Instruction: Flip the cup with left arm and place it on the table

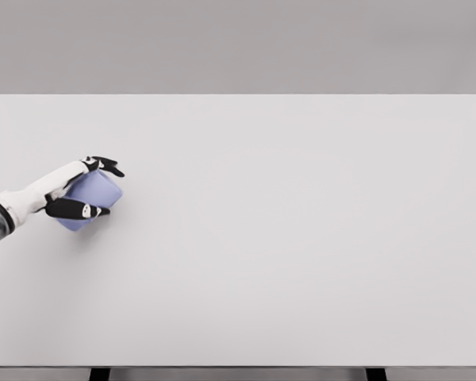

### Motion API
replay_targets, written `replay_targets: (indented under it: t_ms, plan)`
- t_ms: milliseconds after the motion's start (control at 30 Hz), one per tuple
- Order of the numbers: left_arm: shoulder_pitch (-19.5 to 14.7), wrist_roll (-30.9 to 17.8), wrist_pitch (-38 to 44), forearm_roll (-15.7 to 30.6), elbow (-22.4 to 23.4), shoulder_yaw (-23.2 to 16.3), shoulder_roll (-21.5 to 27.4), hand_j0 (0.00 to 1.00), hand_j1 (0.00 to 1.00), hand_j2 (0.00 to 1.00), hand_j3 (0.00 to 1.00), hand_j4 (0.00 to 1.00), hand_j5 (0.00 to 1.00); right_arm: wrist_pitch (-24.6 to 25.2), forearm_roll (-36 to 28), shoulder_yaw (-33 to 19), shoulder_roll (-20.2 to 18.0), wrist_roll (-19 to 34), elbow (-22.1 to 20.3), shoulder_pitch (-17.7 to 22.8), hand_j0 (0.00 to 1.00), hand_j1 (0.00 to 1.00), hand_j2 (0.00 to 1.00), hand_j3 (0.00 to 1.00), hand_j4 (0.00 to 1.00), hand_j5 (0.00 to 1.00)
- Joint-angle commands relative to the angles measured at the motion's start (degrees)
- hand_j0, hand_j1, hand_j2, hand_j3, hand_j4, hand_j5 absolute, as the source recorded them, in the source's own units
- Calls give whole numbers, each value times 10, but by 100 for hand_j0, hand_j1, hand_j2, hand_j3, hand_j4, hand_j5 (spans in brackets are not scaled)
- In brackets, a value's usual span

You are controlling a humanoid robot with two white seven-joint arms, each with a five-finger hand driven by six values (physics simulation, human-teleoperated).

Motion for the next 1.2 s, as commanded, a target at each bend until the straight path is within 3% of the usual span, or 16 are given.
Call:
replay_targets:
  t_ms: [0, 233, 333, 533, 567, 667, 867, 1000, 1167]
  plan:
    - [0, -1, -19, 26, 0, 2, 7, 64, 64, 64, 64, 64, 64, 0, 1, 0, 0, 0, 0, 0, 100, 100, 100, 100, 100, 100]
    - [5, -2, -171, 90, 39, 7, 16, 66, 66, 66, 66, 66, 66, 0, 0, 0, 0, 0, 0, 0, 100, 100, 100, 100, 100, 100]
    - [17, -3, -252, 114, 81, 8, 17, 66, 66, 66, 66, 66, 66, 0, 0, 0, 0, 0, 0, 0, 100, 100, 100, 100, 100, 100]
    - [37, -113, -409, 165, 159, 6, -7, 66, 66, 66, 66, 66, 66, 0, 0, 0, 0, 0, 0, 0, 100, 100, 100, 100, 100, 100]
    - [37, -158, -409, 174, 172, 8, -21, 66, 66, 66, 66, 66, 66, 0, 0, 0, 0, 0, 0, 0, 100, 100, 100, 100, 100, 100]
    - [30, -226, -409, 182, 202, 8, -58, 66, 66, 66, 66, 66, 66, 0, 0, 0, 0, 0, 0, 0, 100, 100, 100, 100, 100, 100]
    - [-13, -226, -409, 182, 267, 10, -145, 66, 66, 66, 66, 66, 66, 0, 0, 0, 0, 0, 0, 0, 100, 100, 100, 100, 100, 100]
    - [-81, -226, -409, 193, 395, 30, -232, 66, 66, 66, 66, 66, 66, 0, 0, 0, 0, 0, 0, 0, 100, 100, 100, 100, 100, 100]
    - [-88, -226, -409, 189, 428, 26, -268, 66, 66, 66, 66, 66, 66, 0, 0, 0, 0, 0, 0, 0, 100, 100, 100, 100, 100, 100]
